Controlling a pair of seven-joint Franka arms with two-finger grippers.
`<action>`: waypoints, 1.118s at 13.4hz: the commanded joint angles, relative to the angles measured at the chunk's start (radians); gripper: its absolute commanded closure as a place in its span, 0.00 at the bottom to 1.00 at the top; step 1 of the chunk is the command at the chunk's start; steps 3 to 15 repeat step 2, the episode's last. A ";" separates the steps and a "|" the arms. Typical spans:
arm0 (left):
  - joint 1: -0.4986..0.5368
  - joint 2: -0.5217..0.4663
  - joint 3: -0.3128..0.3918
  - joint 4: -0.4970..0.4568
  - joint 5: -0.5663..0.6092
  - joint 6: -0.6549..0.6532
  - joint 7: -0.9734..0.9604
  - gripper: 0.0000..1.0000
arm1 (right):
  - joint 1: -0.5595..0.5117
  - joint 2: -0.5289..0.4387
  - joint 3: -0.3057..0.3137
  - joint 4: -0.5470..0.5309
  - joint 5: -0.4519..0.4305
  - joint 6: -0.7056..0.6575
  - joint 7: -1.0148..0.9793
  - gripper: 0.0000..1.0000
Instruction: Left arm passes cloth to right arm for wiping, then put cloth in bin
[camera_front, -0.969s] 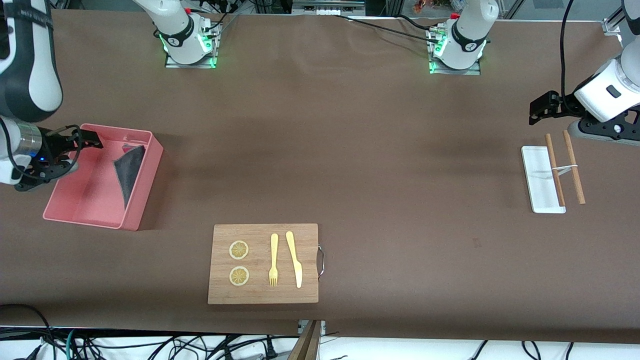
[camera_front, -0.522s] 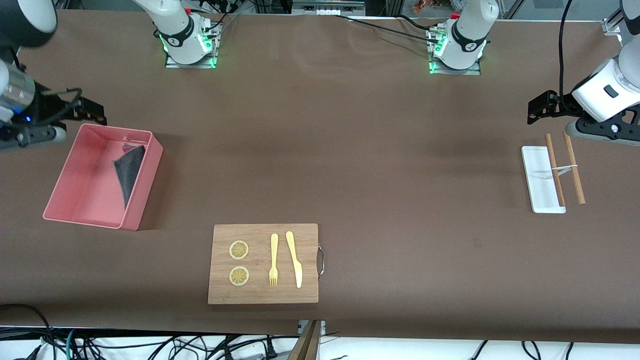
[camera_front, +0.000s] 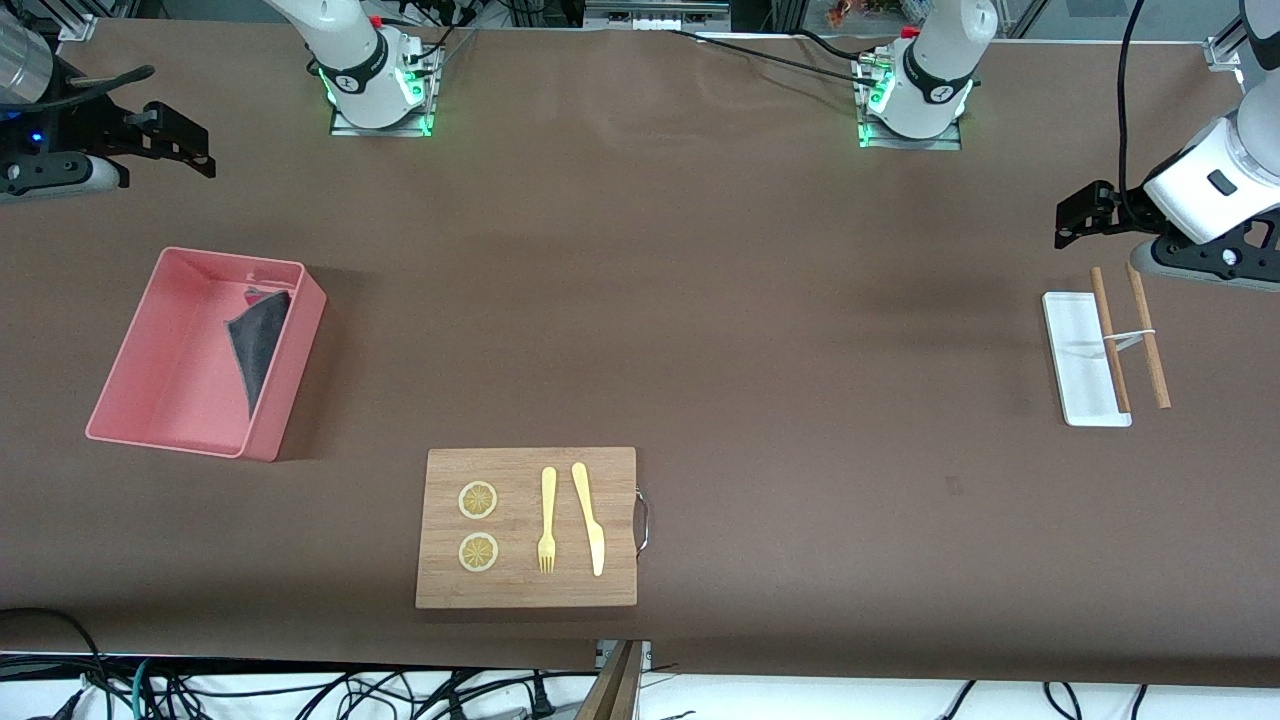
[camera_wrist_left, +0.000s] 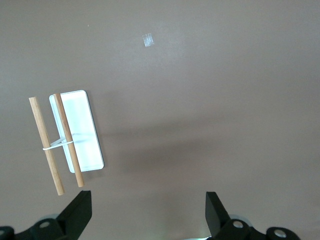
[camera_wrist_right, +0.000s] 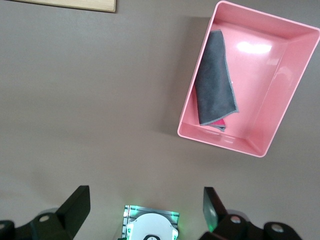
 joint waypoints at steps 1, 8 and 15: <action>-0.002 0.011 0.002 0.023 -0.017 -0.018 0.017 0.00 | 0.006 0.003 -0.001 0.008 0.018 -0.006 0.011 0.00; -0.002 0.011 0.002 0.023 -0.017 -0.019 0.017 0.00 | 0.008 0.003 0.000 0.013 0.016 -0.007 0.009 0.00; -0.002 0.011 0.002 0.023 -0.017 -0.019 0.017 0.00 | 0.008 0.003 0.000 0.013 0.016 -0.007 0.009 0.00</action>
